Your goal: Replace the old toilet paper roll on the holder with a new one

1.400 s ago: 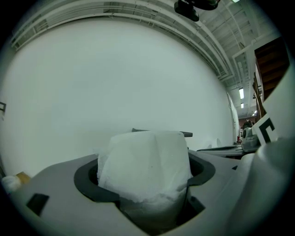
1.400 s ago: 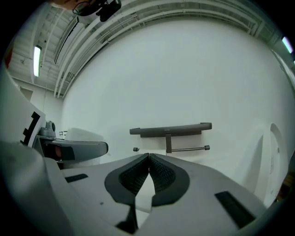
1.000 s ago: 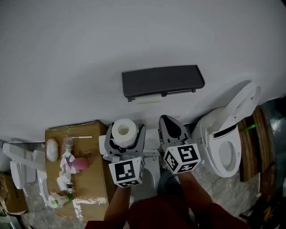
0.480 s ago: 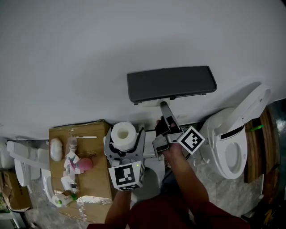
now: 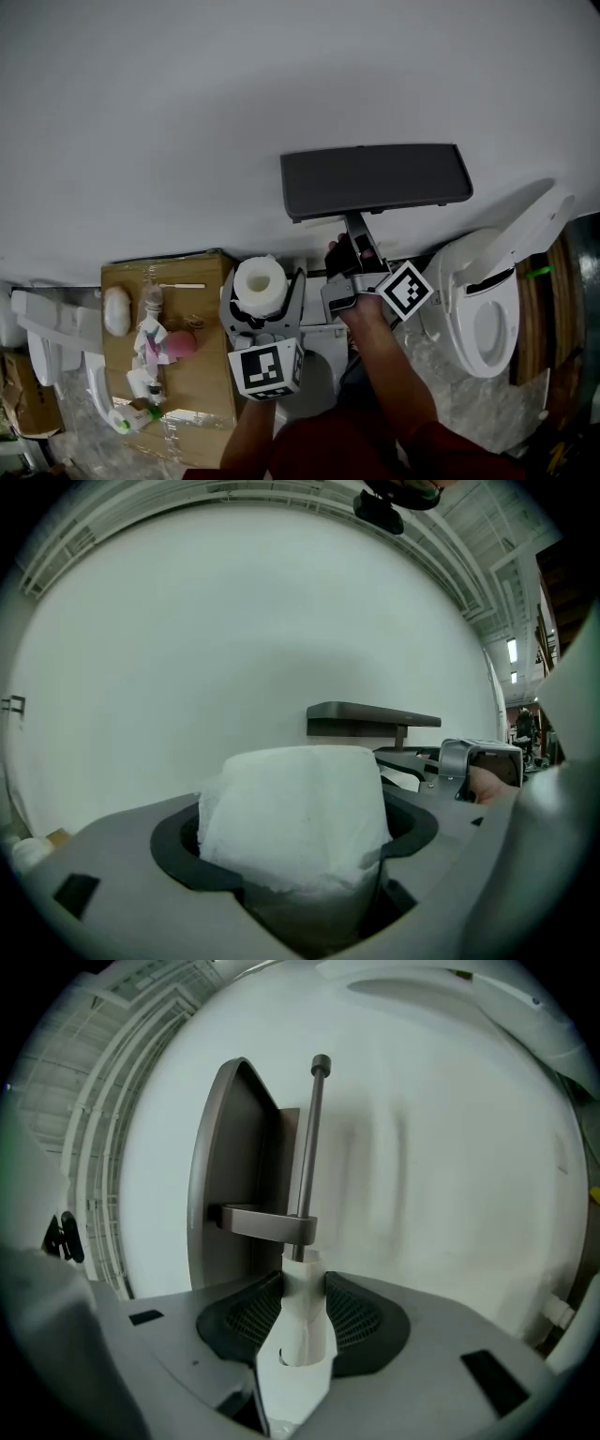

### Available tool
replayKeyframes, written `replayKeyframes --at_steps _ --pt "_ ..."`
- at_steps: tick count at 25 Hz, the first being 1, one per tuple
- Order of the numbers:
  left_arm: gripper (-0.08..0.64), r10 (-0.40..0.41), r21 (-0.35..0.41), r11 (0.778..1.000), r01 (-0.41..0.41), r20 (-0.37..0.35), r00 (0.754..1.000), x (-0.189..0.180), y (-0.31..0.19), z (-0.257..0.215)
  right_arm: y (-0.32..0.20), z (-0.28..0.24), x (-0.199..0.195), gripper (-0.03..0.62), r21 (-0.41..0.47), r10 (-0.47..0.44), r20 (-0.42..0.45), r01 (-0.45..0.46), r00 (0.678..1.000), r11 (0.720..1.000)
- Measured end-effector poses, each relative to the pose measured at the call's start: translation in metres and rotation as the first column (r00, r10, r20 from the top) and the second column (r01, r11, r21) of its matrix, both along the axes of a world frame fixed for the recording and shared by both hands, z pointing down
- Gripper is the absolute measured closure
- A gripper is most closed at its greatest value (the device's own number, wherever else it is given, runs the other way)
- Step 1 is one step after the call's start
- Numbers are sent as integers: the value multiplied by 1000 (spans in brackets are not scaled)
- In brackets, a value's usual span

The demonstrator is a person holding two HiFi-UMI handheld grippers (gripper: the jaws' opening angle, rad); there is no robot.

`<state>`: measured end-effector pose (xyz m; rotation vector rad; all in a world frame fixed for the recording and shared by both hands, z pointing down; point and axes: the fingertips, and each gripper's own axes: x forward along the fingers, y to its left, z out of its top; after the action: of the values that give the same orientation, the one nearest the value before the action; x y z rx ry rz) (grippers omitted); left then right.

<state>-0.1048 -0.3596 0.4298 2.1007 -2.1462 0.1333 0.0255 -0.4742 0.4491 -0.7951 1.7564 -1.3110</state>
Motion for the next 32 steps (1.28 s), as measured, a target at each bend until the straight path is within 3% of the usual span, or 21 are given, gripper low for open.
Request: replayKeyframes --at_steps 5,20,27,32 --pt "110 0 5 1000 0 -4 1000 -8 0 3 3 -1 -6 437 -12 0 63 1 998 1000" --pt "110 -129 -2 992 129 10 992 -69 42 1 28 -6 -91 439 2 -158 13 158 987 988" --pt "110 -202 -2 979 202 8 979 -100 70 -1 55 -6 -134 440 12 -268 -27 268 963 963" --pt "110 -213 8 977 213 11 977 -106 79 -5 72 -17 -131 442 69 -254 -134 265 958 962"
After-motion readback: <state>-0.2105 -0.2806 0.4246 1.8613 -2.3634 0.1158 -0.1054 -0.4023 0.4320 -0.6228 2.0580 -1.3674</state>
